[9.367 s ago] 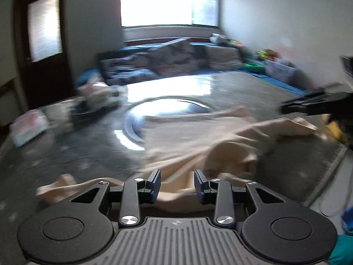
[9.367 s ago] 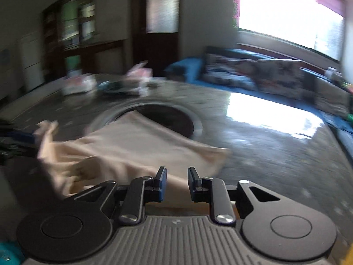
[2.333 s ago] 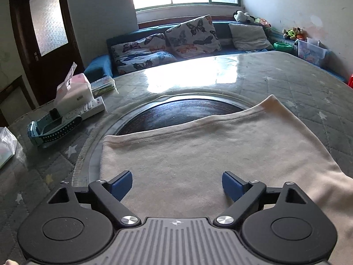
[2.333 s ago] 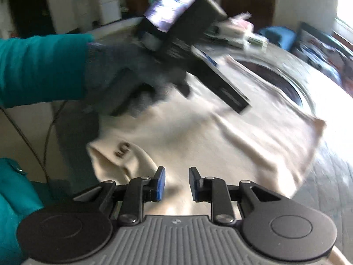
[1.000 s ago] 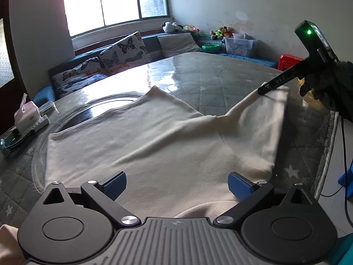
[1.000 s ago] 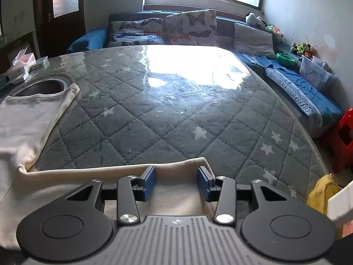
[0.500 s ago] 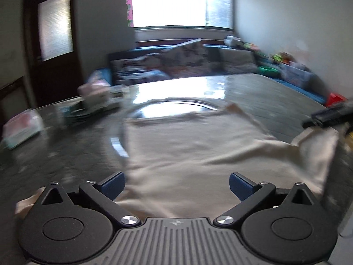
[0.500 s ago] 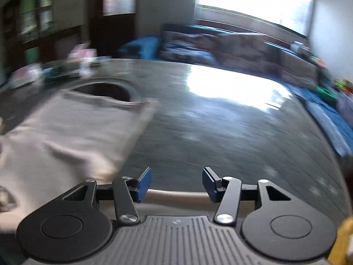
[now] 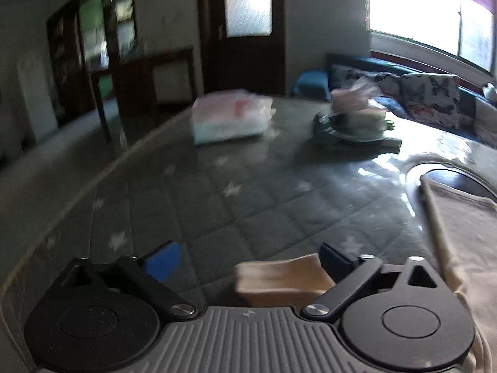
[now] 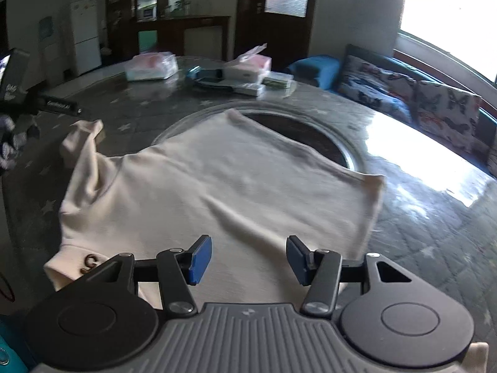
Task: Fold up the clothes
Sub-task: 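Grasp the sleeve cuff with the left gripper and pull it outward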
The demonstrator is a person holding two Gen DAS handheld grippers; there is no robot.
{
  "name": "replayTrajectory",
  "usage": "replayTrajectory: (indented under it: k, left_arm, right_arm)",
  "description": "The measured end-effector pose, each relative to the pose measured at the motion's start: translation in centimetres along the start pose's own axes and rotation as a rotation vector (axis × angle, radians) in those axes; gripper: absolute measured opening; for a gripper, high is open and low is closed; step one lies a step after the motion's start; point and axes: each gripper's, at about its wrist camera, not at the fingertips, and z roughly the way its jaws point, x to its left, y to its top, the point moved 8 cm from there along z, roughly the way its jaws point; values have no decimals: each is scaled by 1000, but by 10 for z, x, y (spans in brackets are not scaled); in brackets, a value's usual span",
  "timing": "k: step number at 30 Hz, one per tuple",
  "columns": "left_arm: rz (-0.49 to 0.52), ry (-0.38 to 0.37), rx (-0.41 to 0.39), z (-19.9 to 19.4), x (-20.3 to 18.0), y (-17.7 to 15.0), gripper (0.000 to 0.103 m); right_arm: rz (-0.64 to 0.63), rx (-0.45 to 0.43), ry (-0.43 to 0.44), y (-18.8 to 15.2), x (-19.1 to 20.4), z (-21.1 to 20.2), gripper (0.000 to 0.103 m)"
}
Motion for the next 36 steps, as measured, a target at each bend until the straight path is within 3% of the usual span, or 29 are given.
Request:
replayTrajectory:
  k: [4, 7, 8, 11, 13, 19, 24, 26, 29, 33, 36]
  left_arm:
    - [-75, -52, 72, 12, 18, -7, 75]
    - [-81, -80, 65, 11, 22, -10, 61]
    - [-76, -87, 62, 10, 20, -10, 55]
    - [-63, -137, 65, 6, 14, -9, 20]
    - [-52, -148, 38, 0, 12, -8, 11]
    - [-43, -128, -84, -27, 16, 9, 5]
    - [-96, -82, -238, -61, 36, 28, 5]
    - [-115, -69, -266, -68, 44, 26, 5]
    - [-90, -37, -229, -64, 51, 10, 6]
    - [-45, 62, -162, -41, 63, -5, 5]
    - [-53, 79, -114, -28, 70, -7, 6]
  right_arm:
    - [-13, 18, 19, -1, 9, 8, 54]
    - [-19, 27, 29, -1, 14, 13, 54]
    - [-20, 28, 30, -1, 15, 14, 54]
    - [-23, 32, 35, -1, 18, 16, 54]
    - [-25, 35, 38, -1, 20, 18, 54]
    - [-30, 38, 47, -1, 24, 21, 54]
    - [-21, 36, 46, -2, 21, 21, 54]
    - [-21, 36, 48, -3, 22, 21, 54]
    - [-23, 40, 52, -5, 22, 21, 54]
    - [-31, 47, 56, -6, 24, 21, 54]
    - [-36, 42, 68, -3, 28, 19, 54]
